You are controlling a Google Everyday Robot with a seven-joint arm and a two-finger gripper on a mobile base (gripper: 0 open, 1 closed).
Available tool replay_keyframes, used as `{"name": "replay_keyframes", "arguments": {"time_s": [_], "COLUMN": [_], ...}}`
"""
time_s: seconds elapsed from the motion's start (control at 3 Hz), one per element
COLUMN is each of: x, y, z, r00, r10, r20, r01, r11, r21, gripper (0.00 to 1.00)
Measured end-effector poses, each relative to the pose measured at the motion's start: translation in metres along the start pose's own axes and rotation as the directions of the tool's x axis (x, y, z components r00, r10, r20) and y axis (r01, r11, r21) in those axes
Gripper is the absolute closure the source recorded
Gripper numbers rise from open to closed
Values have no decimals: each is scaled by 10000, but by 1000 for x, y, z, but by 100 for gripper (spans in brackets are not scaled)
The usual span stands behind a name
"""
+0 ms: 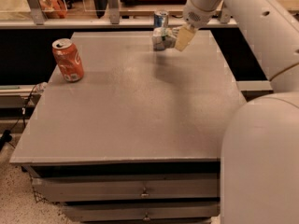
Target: Place 7up can upright
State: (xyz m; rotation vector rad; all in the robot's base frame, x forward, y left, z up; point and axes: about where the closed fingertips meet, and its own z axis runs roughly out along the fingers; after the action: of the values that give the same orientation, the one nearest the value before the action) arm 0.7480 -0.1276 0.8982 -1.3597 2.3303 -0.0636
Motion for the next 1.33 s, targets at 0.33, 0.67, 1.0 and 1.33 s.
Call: {"name": "replay_keyframes", "arguments": {"time_s": [0.33,0.67,1.0,1.33], "x": [23,47,78,101], "y": [-13,-20,-22,-10], "z": [-47,-90,-126,-139], "r00": [9939,9687,9134,8442], "r10": [-971,-2250,-3800,-5204], "r20": [-524,-1052,-1459,-1285], "r01": [1015,2397,4049,5341], "r11": [9908,9578,8852,7959], "r21": [896,1588,2291,2852], "gripper": [100,100,100,100]}}
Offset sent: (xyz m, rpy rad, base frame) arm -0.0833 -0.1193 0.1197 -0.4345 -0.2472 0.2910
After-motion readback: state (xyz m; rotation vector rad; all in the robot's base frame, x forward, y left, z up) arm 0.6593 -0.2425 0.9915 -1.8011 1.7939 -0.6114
